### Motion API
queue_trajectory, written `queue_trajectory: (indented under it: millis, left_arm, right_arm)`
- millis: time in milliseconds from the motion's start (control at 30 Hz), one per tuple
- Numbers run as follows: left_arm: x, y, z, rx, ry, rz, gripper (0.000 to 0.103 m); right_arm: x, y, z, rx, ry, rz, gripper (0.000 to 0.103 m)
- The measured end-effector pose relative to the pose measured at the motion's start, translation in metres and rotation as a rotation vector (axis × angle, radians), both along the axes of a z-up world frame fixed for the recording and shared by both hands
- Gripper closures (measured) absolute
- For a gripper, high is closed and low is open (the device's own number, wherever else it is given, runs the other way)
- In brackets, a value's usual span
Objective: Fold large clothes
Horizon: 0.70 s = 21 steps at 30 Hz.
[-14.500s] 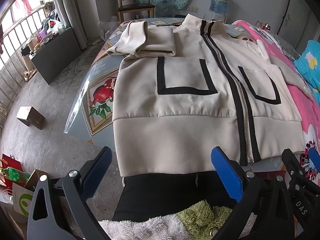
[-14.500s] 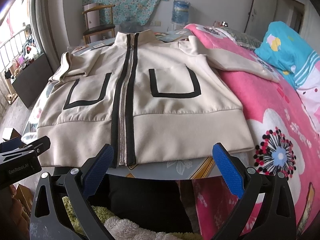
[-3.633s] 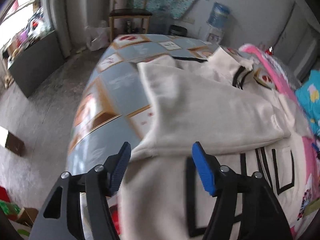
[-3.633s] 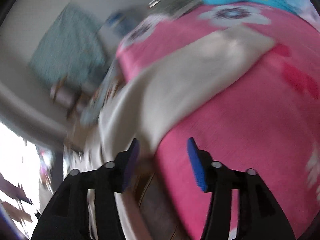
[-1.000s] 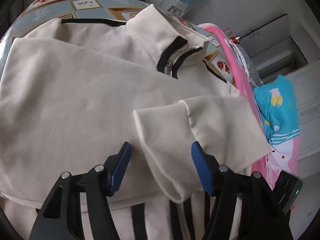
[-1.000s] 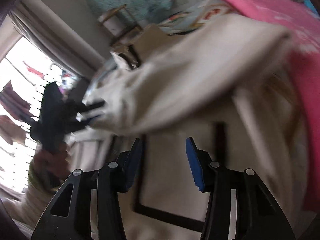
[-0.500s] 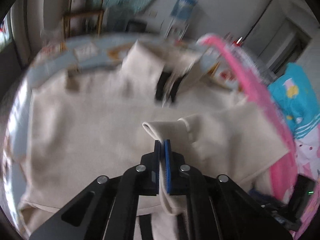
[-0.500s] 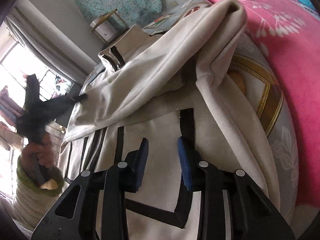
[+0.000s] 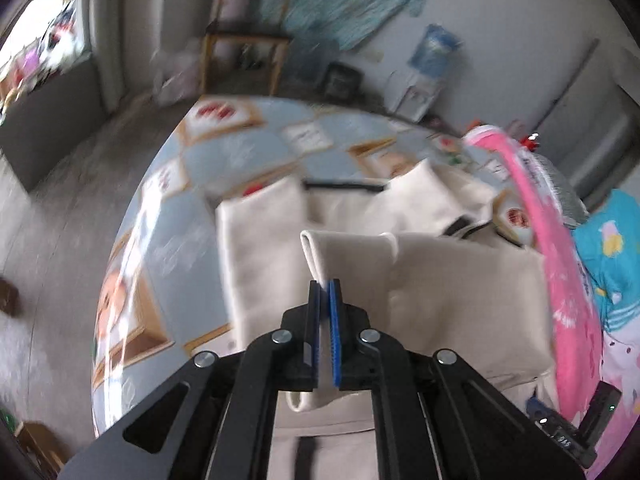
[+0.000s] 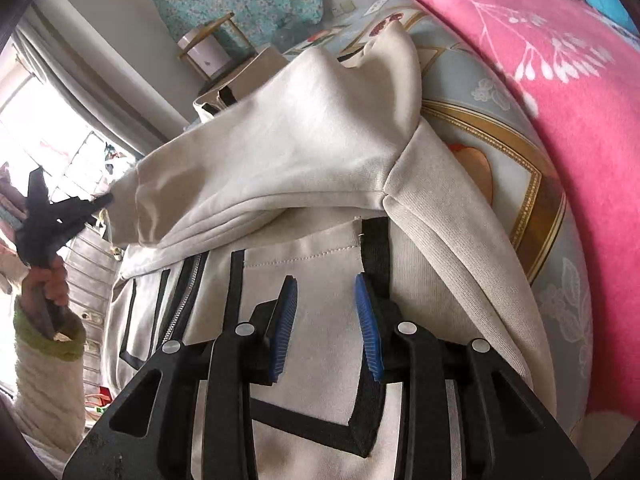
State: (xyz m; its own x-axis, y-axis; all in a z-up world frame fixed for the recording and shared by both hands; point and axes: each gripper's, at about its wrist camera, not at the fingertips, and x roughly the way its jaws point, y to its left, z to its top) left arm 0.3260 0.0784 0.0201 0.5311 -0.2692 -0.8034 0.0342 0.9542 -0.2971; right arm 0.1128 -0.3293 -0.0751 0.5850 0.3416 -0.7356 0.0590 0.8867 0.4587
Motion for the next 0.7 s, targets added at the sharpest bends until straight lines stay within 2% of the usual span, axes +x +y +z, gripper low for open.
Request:
queue_trajectory:
  millis: [133, 233, 300, 367, 467, 533, 600, 700]
  left_arm:
    - [-0.004, 0.006, -0.01, 0.002, 0.006, 0.006, 0.099]
    - [0.007, 0.013, -0.036, 0.02, 0.082, 0.029, 0.099]
    - [0.01, 0.018, -0.051, 0.009, 0.123, 0.039, 0.098]
    - [0.008, 0.019, -0.054, 0.004, 0.11, 0.033, 0.098]
    - [0.009, 0.019, -0.056, 0.013, 0.1, 0.015, 0.098]
    - [0.009, 0.019, -0.058, 0.016, 0.101, 0.009, 0.098]
    - [0.01, 0.019, -0.059, 0.016, 0.1, 0.008, 0.098]
    - [0.01, 0.02, -0.058, 0.015, 0.096, 0.011, 0.098]
  right_arm:
    - [0.004, 0.007, 0.0, -0.031, 0.013, 0.01, 0.072]
    - [0.007, 0.011, 0.003, -0.054, 0.031, 0.018, 0.07]
    - [0.01, 0.014, 0.006, -0.054, 0.062, 0.03, 0.063]
    - [0.009, 0.013, 0.021, -0.027, 0.077, 0.044, 0.058]
    - [0.012, 0.003, 0.059, -0.043, 0.018, 0.04, 0.051]
    - [0.025, -0.012, 0.081, -0.062, -0.02, 0.01, 0.05]
    - [0.051, -0.03, 0.09, -0.07, -0.026, -0.035, 0.05]
    - [0.098, -0.056, 0.078, -0.059, 0.003, -0.107, 0.05]
